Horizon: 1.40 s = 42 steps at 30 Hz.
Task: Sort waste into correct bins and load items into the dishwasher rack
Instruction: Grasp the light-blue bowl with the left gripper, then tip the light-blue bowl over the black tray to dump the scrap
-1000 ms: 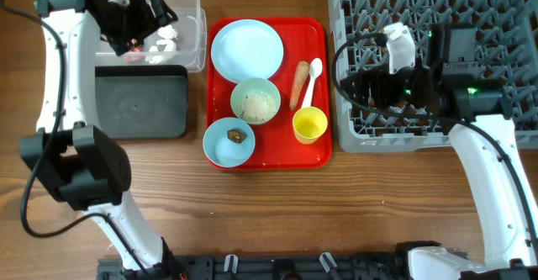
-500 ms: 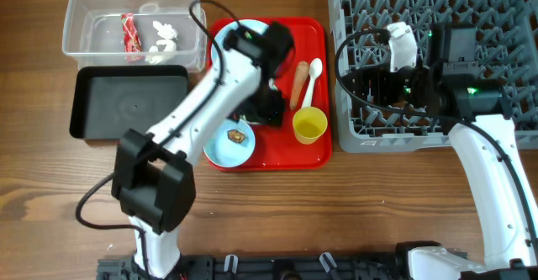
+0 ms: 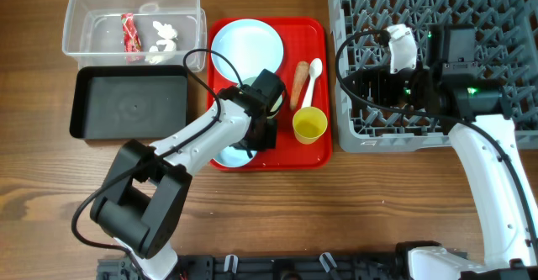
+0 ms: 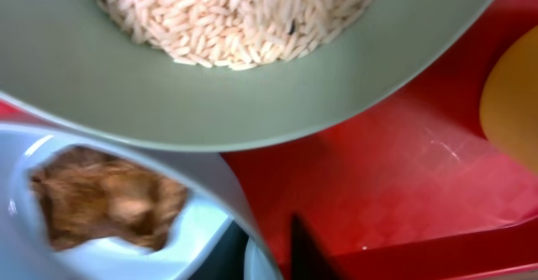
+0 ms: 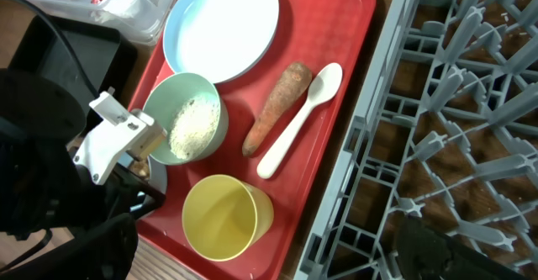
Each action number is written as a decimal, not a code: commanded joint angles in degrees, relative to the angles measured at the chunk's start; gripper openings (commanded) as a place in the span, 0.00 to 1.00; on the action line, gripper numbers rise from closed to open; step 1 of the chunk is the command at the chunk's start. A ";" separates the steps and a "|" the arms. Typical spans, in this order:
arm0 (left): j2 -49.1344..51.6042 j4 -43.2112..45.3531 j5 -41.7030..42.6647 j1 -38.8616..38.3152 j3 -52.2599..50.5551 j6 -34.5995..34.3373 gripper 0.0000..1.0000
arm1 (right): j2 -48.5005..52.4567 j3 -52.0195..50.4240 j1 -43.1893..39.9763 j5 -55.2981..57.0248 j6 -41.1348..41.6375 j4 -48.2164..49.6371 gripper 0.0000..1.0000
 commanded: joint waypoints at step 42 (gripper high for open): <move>-11.45 -8.26 57.11 56.11 9.73 27.12 0.04 | 0.55 0.63 0.33 0.33 0.35 2.27 1.00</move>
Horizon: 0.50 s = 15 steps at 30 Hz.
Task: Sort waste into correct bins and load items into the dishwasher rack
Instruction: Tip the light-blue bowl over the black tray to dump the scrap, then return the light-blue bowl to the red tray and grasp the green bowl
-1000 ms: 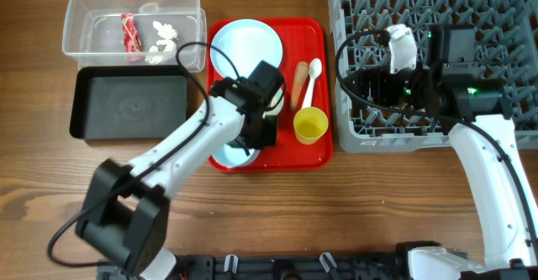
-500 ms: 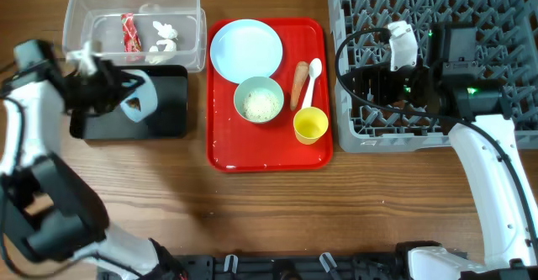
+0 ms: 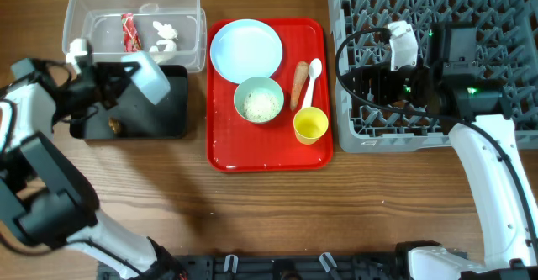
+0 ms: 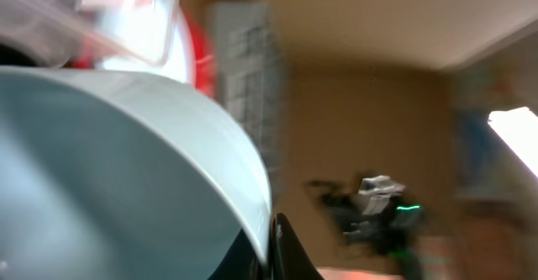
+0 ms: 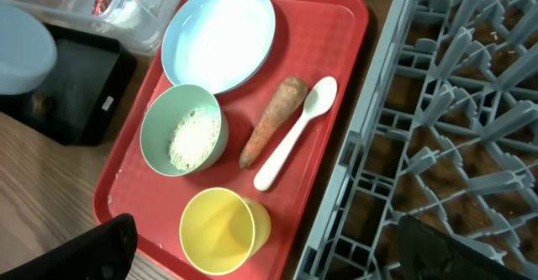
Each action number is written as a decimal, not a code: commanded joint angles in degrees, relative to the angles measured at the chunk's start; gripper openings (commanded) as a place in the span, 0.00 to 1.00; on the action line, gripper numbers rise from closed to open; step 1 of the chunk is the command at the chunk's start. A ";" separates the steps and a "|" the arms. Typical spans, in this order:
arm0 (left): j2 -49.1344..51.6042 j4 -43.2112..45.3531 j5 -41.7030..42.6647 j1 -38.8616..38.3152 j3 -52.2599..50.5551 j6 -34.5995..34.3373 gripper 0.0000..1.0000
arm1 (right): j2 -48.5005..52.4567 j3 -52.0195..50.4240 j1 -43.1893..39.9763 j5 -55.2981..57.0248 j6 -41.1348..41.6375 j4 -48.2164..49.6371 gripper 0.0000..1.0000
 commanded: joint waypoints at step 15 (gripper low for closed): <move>-9.51 -0.79 -82.07 -63.17 -8.52 -22.95 0.04 | 0.55 0.63 0.35 0.09 1.92 1.44 1.00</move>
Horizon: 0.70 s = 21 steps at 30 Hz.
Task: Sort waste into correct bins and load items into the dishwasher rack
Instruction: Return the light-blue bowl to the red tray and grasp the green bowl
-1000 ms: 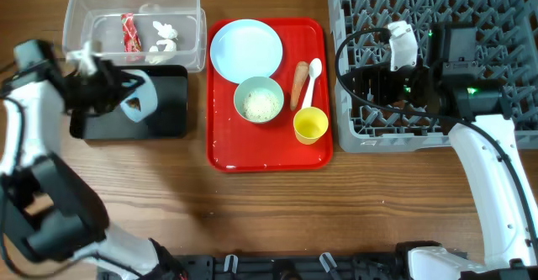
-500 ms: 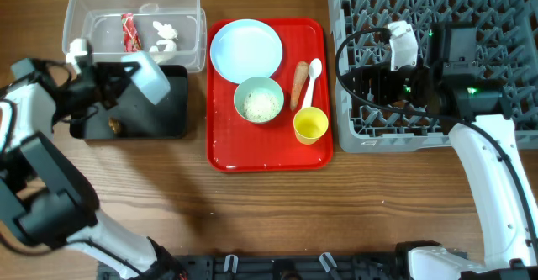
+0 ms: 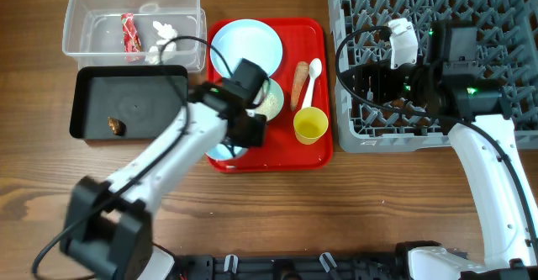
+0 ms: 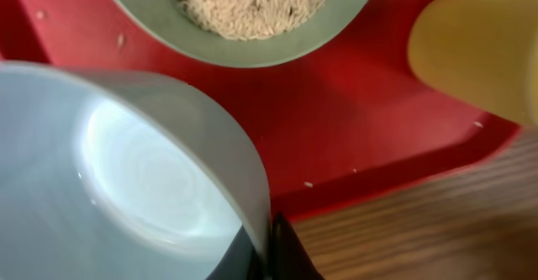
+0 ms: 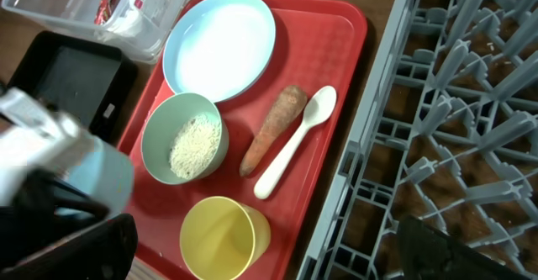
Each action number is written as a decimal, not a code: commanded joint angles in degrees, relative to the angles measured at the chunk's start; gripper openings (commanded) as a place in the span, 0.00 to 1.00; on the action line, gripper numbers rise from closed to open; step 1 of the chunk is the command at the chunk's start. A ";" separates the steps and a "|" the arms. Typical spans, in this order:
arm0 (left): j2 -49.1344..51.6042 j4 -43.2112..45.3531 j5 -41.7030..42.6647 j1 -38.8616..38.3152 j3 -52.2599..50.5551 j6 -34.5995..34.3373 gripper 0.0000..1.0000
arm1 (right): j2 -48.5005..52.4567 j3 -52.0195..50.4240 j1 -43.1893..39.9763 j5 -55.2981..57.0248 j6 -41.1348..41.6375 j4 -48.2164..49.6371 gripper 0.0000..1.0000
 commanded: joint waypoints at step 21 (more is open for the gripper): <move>11.15 14.64 -4.33 -3.32 7.78 25.70 0.55 | 0.55 0.63 0.26 0.11 1.20 -0.57 1.00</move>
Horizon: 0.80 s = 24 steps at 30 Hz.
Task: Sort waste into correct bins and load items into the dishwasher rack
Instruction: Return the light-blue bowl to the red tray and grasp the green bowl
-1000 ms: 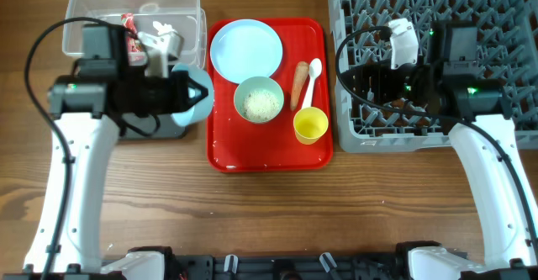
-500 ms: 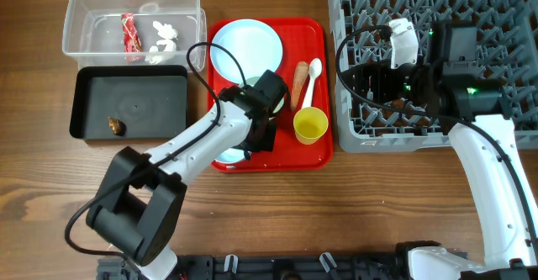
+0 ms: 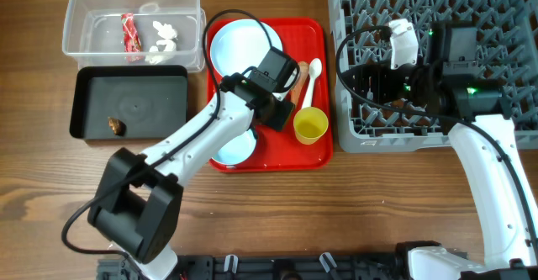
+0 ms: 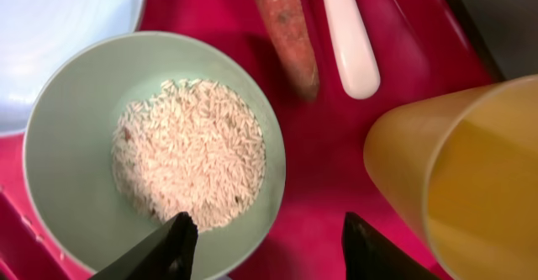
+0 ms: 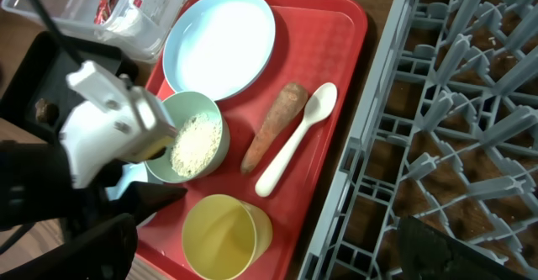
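My left gripper [image 4: 271, 245] is open low over the red tray [image 3: 315, 29], its jaws astride the near rim of the green bowl of rice [image 4: 155, 154]. One finger [image 4: 172, 246] stands over the rice, the other [image 4: 378, 246] over bare tray beside the yellow cup [image 4: 458, 179]. An empty light-blue bowl [image 3: 233, 145] sits at the tray's front left. A carrot [image 4: 286, 28], a white spoon [image 4: 346, 32] and a light-blue plate [image 3: 239, 44] lie farther back. My right gripper [image 5: 267, 229] hangs open over the left edge of the grey dishwasher rack [image 3: 437, 61], holding nothing.
A black bin [image 3: 130, 102] left of the tray holds one brown scrap [image 3: 116, 126]. Behind it a clear bin [image 3: 134, 19] contains a red wrapper and white scraps. Bare wood lies in front of the tray and rack.
My left gripper has let go of the light-blue bowl, which stays at the tray's front left. It has moved back and to the right, and now stands open over the rice bowl. The right arm is unchanged.
My left gripper was at the light-blue bowl with brown food in it, on the tray. Then it held that bowl tilted over the black bin, with the scrap lying inside. Later the empty bowl was back on the tray, still gripped. Now it is released.
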Each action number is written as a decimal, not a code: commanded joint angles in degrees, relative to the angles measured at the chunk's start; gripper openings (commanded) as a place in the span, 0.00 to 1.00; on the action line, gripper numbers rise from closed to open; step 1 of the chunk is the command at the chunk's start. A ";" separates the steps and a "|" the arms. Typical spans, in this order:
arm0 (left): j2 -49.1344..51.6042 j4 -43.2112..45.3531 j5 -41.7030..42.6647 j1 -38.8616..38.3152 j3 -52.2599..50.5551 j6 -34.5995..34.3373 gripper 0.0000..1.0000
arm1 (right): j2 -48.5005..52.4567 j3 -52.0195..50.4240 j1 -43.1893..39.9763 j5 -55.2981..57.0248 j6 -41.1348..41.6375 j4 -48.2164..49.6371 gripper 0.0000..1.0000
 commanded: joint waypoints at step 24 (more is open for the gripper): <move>0.02 1.73 7.45 1.40 9.90 2.25 0.04 | 0.55 0.63 0.26 0.13 0.85 -1.01 1.00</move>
